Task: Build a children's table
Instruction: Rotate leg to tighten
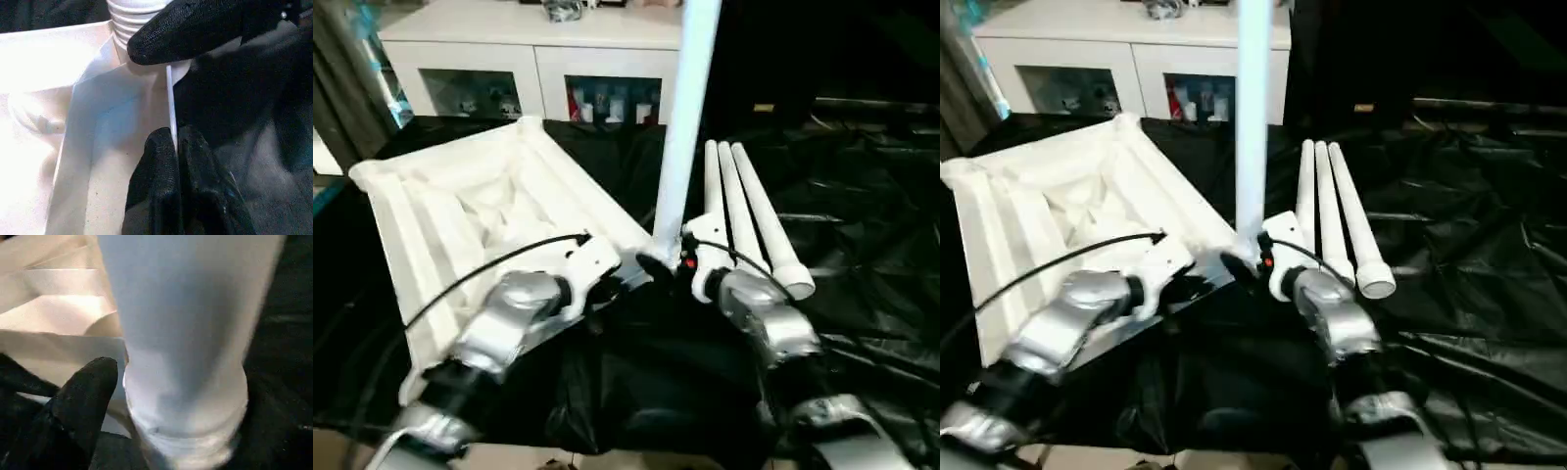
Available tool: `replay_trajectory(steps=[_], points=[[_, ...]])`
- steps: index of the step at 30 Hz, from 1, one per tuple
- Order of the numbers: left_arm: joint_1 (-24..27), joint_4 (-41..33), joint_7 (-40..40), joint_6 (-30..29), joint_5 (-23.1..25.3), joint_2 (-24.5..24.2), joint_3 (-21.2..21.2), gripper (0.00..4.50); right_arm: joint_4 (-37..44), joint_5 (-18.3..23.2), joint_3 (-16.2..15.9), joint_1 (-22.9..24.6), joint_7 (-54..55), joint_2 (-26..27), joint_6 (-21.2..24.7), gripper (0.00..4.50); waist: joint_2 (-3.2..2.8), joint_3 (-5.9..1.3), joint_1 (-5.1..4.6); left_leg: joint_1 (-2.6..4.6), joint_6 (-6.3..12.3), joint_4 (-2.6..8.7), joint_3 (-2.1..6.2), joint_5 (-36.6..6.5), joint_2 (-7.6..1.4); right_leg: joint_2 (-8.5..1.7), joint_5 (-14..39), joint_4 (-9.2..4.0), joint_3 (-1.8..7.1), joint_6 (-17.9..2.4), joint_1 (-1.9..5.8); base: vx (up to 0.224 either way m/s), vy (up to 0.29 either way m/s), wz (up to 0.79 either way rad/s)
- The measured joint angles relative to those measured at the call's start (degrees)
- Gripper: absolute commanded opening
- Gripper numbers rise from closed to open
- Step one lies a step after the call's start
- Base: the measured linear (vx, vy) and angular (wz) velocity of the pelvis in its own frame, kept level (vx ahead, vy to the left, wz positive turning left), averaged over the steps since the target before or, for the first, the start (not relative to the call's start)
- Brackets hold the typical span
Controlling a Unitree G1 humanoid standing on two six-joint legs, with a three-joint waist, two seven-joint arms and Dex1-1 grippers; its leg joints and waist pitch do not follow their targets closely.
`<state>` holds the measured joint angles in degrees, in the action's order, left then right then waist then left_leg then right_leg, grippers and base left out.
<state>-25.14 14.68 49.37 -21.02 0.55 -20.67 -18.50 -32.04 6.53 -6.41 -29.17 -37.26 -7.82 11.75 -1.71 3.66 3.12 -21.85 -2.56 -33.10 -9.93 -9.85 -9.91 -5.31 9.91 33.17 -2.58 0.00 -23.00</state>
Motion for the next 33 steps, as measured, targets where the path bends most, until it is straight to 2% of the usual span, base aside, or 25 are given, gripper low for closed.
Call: replay_trajectory(steps=[4,9,16,17,18,19,26,29,33], points=[[1.10,-2.29,6.43,1.38,-2.07,-4.08,-0.30,0.00,3.43,0.18,-1.57,1.58,-7.50,-4.00,0.69,3.93,-0.03,0.00,0.87,-0.08,-0.02,0.10,0.00,0.01,-0.09,0.05,-0.83,0.11,-0.02,-0.20,-0.01,0.044,-0.019,0.05],[1.34,-3.51,10.57,1.65,-3.90,-6.47,-0.19,0.00,6.21,1.20,-3.53,2.25,-13.41,-7.06,1.20,3.93,-0.05,0.01,1.34,-0.25,-0.26,0.04,-0.08,0.20,-0.23,0.09,-0.44,0.35,-0.04,0.08,-0.17,0.038,-0.005,0.02],[1.46,-3.70,12.98,2.03,-4.43,-8.20,0.00,0.00,7.16,1.42,-4.31,2.57,-16.45,-7.66,1.38,3.93,-0.05,0.01,1.81,-0.26,-0.26,-0.03,-0.13,0.18,-0.23,0.08,-0.26,0.39,-0.01,-0.03,-0.17,0.000,0.000,0.00],[1.46,-3.69,12.98,2.04,-4.42,-8.20,-0.01,0.00,7.16,1.42,-4.31,2.57,-16.48,-7.67,1.41,3.93,-0.05,0.01,1.81,-0.26,-0.26,-0.04,-0.13,0.19,-0.23,0.08,-0.26,0.42,0.00,-0.03,-0.17,0.000,0.000,0.00],[1.46,-3.67,13.03,2.04,-4.42,-8.20,-0.01,0.00,7.17,1.43,-4.31,2.58,-16.61,-7.68,1.47,3.65,-0.05,0.02,1.81,-0.24,-0.26,-0.05,-0.13,0.19,-0.23,0.08,-0.27,0.45,0.01,-0.03,-0.17,0.000,0.000,0.00],[1.47,-3.65,13.10,2.04,-4.42,-8.23,-0.02,0.00,7.22,1.49,-4.31,2.62,-16.81,-7.74,1.54,3.58,-0.05,0.02,1.82,-0.24,-0.27,-0.06,-0.13,0.19,-0.23,0.07,-0.27,0.49,0.01,-0.03,-0.17,0.000,0.000,0.00],[1.40,-2.62,11.70,2.08,-4.13,-7.15,0.24,0.00,7.61,2.24,-4.10,2.87,-15.91,-7.40,2.31,3.19,-0.03,0.02,1.81,-0.10,-0.29,-0.11,-0.12,0.19,-0.24,0.07,-0.24,0.86,0.05,0.01,-0.19,0.000,0.000,0.00],[0.64,-1.31,9.26,2.02,-3.12,-5.48,0.32,0.00,6.25,1.75,-2.63,2.72,-11.83,-5.27,1.97,2.91,0.00,0.00,1.78,-0.05,-0.31,-0.13,-0.12,0.20,-0.24,0.06,-0.25,0.94,0.08,0.01,-0.16,0.000,0.000,0.00],[-1.59,1.84,3.08,0.30,-1.56,-1.16,0.59,0.00,1.78,0.62,-0.03,0.93,-0.74,-0.24,1.13,2.78,0.05,-0.03,1.32,0.10,-0.33,-0.12,-0.12,0.21,-0.22,0.06,-0.08,0.93,0.10,0.30,-0.11,0.000,0.000,0.00]])
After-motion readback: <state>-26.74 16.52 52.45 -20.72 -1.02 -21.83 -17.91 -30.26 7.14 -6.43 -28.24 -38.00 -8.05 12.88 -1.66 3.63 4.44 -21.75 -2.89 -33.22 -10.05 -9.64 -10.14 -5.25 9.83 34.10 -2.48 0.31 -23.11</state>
